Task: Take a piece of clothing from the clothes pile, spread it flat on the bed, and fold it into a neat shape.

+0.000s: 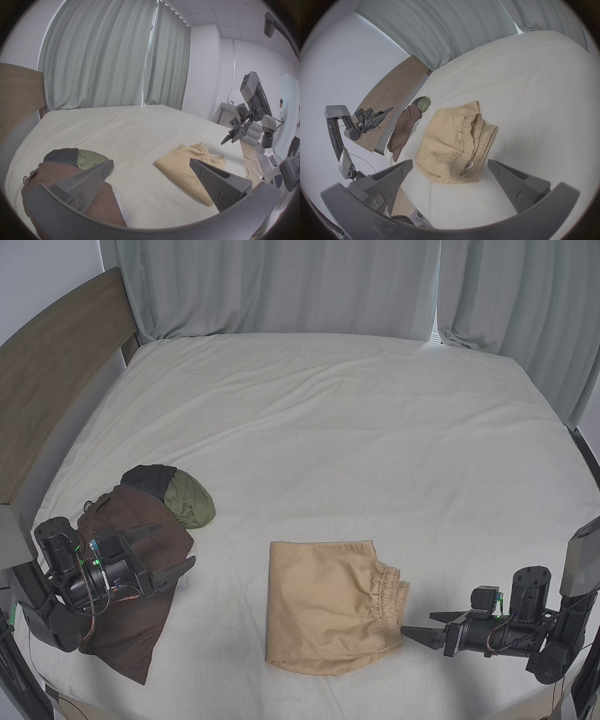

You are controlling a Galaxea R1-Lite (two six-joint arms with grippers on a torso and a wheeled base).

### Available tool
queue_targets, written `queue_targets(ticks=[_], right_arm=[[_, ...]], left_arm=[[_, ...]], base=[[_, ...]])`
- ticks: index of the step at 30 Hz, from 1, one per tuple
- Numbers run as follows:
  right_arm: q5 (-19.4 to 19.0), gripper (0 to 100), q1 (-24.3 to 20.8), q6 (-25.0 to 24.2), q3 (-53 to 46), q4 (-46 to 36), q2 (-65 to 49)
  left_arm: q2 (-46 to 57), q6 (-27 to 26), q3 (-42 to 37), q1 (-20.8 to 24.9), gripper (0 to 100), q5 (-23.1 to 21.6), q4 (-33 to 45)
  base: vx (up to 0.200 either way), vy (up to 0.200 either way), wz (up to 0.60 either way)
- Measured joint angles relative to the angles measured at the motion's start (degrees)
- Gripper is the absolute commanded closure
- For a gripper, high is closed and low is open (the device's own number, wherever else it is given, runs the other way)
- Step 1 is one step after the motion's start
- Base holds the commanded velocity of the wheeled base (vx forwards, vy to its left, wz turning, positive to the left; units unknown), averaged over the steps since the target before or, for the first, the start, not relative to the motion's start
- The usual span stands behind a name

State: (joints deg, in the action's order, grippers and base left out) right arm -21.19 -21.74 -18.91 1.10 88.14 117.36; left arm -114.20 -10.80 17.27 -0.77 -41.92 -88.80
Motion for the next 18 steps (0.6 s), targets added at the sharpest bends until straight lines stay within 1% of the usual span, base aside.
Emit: queue_targets(ticks=[9, 18], right_arm=[[0.2, 0, 0.8, 0.2, 0.2, 0.1, 4.9], [0.0, 0, 0.9, -1.1, 4.6, 0.1, 12.6]], left_arm=[[-1.1, -0.2, 0.5, -0.6, 0, -0.5, 0.0], [0.6, 0.1, 0.2, 0.0, 0, -2.0, 0.0]], base=[[0.000, 0.000, 0.00], [0.000, 0.000, 0.00]])
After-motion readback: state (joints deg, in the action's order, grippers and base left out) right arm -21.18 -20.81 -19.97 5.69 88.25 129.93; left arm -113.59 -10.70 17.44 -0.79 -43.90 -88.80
